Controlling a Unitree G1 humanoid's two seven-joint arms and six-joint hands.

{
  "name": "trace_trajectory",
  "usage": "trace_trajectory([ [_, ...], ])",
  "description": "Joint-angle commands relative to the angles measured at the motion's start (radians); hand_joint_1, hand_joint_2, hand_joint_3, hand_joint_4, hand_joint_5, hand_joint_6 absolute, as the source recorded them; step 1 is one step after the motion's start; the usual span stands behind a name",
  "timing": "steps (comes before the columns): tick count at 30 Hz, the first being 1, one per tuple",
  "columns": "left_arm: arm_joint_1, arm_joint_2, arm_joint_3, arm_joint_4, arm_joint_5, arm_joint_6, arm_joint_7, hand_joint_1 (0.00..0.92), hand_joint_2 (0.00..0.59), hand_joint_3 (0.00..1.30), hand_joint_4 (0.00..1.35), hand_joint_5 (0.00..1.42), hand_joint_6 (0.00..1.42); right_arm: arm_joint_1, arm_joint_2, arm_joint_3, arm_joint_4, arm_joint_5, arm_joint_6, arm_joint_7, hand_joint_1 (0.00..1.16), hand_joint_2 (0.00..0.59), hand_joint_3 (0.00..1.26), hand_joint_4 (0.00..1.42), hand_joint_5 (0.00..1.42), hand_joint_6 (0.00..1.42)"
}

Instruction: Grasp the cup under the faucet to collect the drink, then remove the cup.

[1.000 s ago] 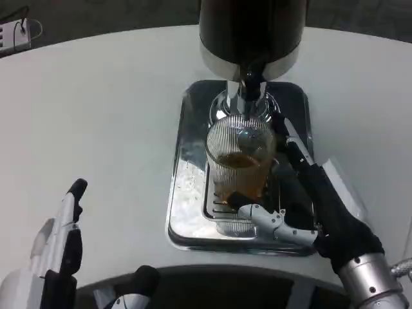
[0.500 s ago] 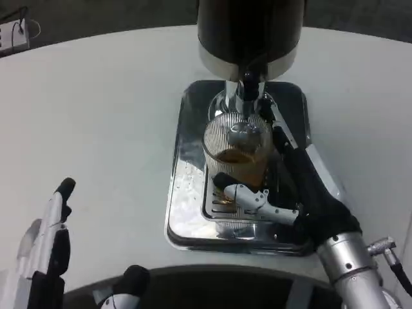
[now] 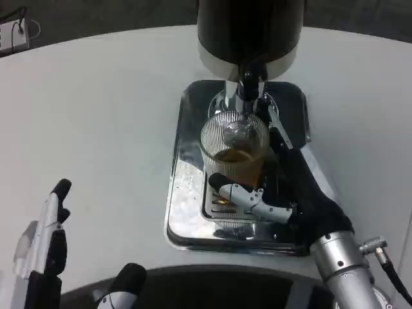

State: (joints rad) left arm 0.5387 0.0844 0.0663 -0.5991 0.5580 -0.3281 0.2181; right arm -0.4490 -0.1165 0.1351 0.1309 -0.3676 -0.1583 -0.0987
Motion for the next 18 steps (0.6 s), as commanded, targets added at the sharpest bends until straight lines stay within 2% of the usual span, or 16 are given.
trace_trajectory([
  [1, 0.015, -0.007, 0.009, -0.014, -0.003, 0.017, -0.011, 0.000, 0.148, 0.00, 0.00, 0.09, 0.00, -0.018, 0.019, 0.012, 0.028, -0.006, 0.008, -0.018, 0.73, 0.174, 0.00, 0.05, 0.12, 0.24],
  [9, 0.026, -0.015, 0.021, -0.023, -0.012, 0.024, -0.011, 0.000, 0.147, 0.01, 0.00, 0.10, 0.00, -0.056, 0.039, 0.012, 0.091, 0.002, 0.014, -0.039, 0.76, 0.169, 0.00, 0.09, 0.15, 0.28],
  [14, 0.022, -0.016, 0.029, -0.027, -0.012, 0.030, -0.016, 0.000, 0.147, 0.02, 0.00, 0.11, 0.00, -0.065, 0.051, 0.013, 0.111, 0.008, 0.018, -0.051, 0.76, 0.169, 0.05, 0.16, 0.21, 0.33],
  [16, 0.019, -0.017, 0.032, -0.027, -0.014, 0.033, -0.019, 0.000, 0.147, 0.02, 0.00, 0.11, 0.00, -0.067, 0.055, 0.013, 0.116, 0.010, 0.018, -0.055, 0.77, 0.168, 0.09, 0.20, 0.26, 0.41],
  [18, 0.016, -0.018, 0.034, -0.028, -0.014, 0.035, -0.022, 0.000, 0.147, 0.02, 0.00, 0.11, 0.00, -0.067, 0.059, 0.013, 0.118, 0.011, 0.016, -0.063, 0.79, 0.166, 0.14, 0.25, 0.33, 0.59],
])
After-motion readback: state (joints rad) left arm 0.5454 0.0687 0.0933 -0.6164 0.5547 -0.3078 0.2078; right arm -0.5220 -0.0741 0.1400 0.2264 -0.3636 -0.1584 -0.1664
